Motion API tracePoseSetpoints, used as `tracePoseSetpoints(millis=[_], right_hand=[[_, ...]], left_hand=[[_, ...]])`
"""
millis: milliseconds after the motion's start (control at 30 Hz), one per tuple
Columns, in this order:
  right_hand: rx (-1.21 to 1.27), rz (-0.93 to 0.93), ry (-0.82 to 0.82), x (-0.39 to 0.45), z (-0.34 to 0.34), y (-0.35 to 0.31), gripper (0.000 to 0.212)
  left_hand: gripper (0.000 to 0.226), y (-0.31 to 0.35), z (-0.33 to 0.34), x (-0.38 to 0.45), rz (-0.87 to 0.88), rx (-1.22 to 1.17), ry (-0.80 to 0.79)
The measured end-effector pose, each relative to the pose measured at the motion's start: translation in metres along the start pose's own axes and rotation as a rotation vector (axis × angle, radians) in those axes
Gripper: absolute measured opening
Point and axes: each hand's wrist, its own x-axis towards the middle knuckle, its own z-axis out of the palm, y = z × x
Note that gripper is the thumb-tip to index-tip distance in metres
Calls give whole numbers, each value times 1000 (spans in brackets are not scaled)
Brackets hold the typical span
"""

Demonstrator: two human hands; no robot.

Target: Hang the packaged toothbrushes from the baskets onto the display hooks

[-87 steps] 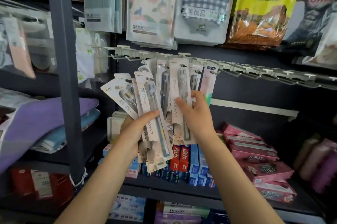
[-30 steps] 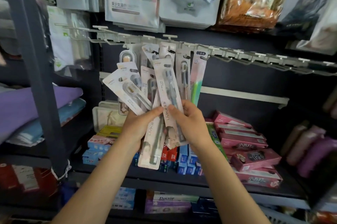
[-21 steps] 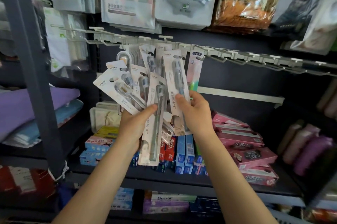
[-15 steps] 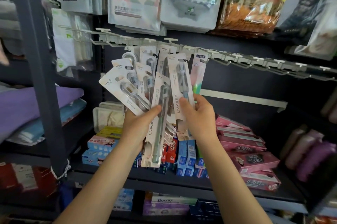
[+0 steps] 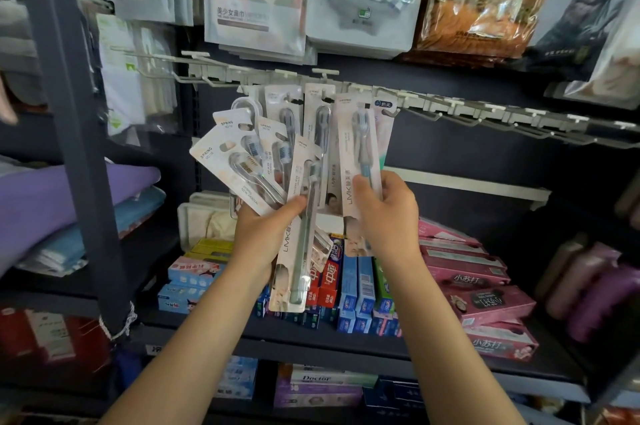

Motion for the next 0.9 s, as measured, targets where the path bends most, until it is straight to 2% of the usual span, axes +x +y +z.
tracePoseSetpoints(millis=[167, 367, 500, 633, 700, 767, 833, 900], right_hand=[[-25, 28, -74, 8, 3, -12, 17], [-6, 97, -89, 19, 13, -10, 22], [-36, 181, -114, 21, 27, 3, 34], [-122, 312, -205, 21, 32, 20, 46], [-229, 325, -211, 22, 33, 31, 40], [-372, 272, -104, 19, 32, 35, 40], [-265, 160, -27, 9, 29, 30, 28], [-125, 72, -184, -5, 27, 17, 11]], left_hand=[[33, -4, 4, 2, -9, 3, 11], [34, -7, 1, 4, 0, 16, -5], [41, -10, -5, 4, -25, 19, 16], [36, -12, -10, 4, -54, 16, 32], [35, -13, -14, 5, -57, 9, 40], [35, -14, -18, 6, -63, 6, 46], [31, -16, -21, 6, -50, 4, 44], [29, -16, -23, 5, -30, 8, 50]])
